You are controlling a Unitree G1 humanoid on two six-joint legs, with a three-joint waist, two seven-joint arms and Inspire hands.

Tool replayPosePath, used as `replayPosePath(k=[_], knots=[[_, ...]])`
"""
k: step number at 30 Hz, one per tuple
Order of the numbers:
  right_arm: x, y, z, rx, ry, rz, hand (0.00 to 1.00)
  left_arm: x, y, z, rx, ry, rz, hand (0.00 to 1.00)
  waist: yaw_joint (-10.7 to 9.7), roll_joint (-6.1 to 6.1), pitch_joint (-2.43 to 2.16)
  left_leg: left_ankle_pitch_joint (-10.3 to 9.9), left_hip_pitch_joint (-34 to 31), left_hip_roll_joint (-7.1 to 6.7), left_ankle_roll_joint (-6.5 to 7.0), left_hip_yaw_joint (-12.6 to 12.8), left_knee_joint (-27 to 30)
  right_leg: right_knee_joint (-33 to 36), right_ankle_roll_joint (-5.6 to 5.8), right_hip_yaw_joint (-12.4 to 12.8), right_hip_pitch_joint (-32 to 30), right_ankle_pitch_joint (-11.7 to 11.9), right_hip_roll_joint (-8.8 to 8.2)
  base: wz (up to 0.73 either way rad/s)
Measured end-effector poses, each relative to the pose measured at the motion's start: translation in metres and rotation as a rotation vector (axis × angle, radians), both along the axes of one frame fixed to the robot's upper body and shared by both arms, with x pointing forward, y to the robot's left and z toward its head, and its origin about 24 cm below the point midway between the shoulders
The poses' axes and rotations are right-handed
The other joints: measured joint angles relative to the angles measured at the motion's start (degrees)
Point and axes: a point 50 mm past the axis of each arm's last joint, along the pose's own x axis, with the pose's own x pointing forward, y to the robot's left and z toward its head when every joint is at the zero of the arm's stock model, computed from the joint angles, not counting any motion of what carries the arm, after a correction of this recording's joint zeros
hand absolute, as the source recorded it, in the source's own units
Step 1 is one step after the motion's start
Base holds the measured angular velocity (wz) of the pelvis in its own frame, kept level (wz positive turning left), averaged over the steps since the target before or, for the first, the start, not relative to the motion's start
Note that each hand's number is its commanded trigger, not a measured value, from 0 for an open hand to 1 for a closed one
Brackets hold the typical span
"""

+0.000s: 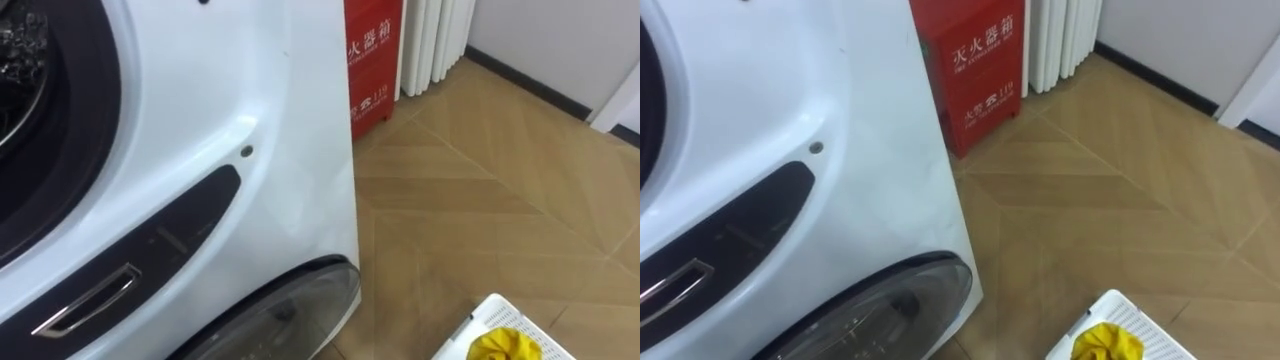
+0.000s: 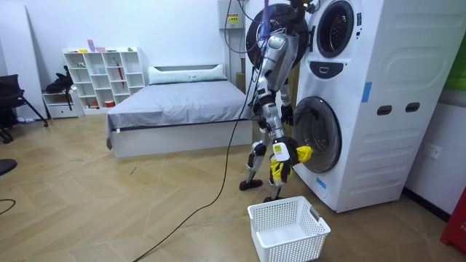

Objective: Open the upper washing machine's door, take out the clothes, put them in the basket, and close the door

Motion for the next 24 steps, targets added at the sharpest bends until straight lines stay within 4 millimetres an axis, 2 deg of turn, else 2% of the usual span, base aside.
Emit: replayPosePath(k=[1, 2, 4, 11, 16, 24], knots=[[0.0, -0.0003, 0.0, -0.002, 0.001, -0.004, 1.0, 0.0, -0.0005, -0.0001, -0.001, 0.0, 0.0, 0.0, -0.01, -0.01, 0.01, 0.02, 0.0, -0.01, -0.02, 0.0, 0.0, 0.16, -0.06, -0.08, -0.06, -0.11, -0.05, 0.0], [-0.0001, -0.0005, 0.0001, -0.002, 0.001, -0.006, 0.55, 0.0, -0.0007, -0.0001, -0.002, 0.0, 0.0, 0.0, -0.03, -0.02, 0.01, 0.02, 0.01, -0.03, -0.02, 0.0, 0.0, 0.33, -0.09, -0.12, -0.11, -0.21, -0.08, 0.05], [-0.0002, -0.001, 0.0002, -0.003, 0.0, -0.018, 0.0, -0.0001, -0.002, -0.0005, -0.008, -0.001, 0.007, 0.0, -0.01, -0.09, 0.04, 0.03, 0.01, -0.13, -0.04, 0.0, 0.02, 0.85, -0.11, -0.2, -0.32, -0.59, -0.19, 0.04], [0.0004, -0.002, 0.0011, -0.006, -0.007, -0.021, 0.0, -0.0002, -0.0027, -0.0006, -0.011, -0.001, 0.009, 0.0, 0.04, 0.02, -0.03, 0.08, -0.17, 0.04, -0.12, 0.0, 0.15, 0.82, -0.23, -0.48, -0.34, -0.65, -0.23, 0.0], [-0.002, -0.0042, 0.0013, -0.014, -0.004, -0.023, 0.0, 0.0001, -0.0034, -0.0007, -0.015, -0.002, 0.01, 0.0, 0.02, 0.46, -0.32, 0.14, -0.51, 0.13, -0.13, -0.04, 0.32, 0.91, -0.31, -1.39, -0.36, -0.67, -0.75, 0.09], [-0.0028, -0.006, 0.0018, -0.019, -0.001, -0.022, 0.0, 0.0, -0.0055, -0.0011, -0.016, 0.002, -0.008, 0.0, 0.01, 0.42, -0.29, 0.44, -0.6, 0.06, -0.21, -0.04, 0.47, 1.75, -0.43, -2.57, -0.38, -1.41, -1.63, 0.11]])
